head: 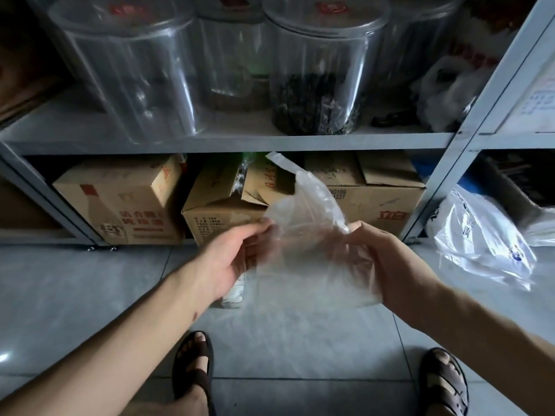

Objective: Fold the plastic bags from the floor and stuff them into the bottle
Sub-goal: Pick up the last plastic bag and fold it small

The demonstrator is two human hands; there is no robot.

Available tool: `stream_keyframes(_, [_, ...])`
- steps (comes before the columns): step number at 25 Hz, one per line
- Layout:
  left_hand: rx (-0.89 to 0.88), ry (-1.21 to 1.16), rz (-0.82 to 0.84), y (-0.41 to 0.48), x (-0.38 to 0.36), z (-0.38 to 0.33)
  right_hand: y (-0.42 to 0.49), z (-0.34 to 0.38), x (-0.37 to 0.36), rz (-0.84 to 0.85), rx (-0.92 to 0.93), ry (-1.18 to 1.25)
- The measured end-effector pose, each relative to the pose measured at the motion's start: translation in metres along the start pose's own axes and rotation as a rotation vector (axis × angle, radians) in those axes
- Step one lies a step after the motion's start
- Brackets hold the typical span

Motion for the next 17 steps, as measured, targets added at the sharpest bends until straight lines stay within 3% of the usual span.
stream_keyframes(3, [-0.122, 0.159, 0.058, 0.011, -0.004, -0.015, 0.001, 0.009, 0.007, 0.060, 0.064, 0.078])
stream_keyframes(6, [-0.190, 0.248, 0.129, 0.015, -0.013, -0.021, 0.004, 0.012, 0.013, 0.116, -0.022, 0.185])
stream_keyframes(17, [-0.227, 0.264, 0.103, 0.018, -0.006, -0.031, 0.015, 0.021, 0.027, -0.116, 0.080, 0.042])
Point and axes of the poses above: each hand's wrist, its own y-axis towards the middle knuckle, its own x-axis out of the back of the hand, z = x × y, the point moved 6 cm from there along y, towards the middle knuckle, and after that the axes turned 13 degrees about -x, right-handed, at the moved point
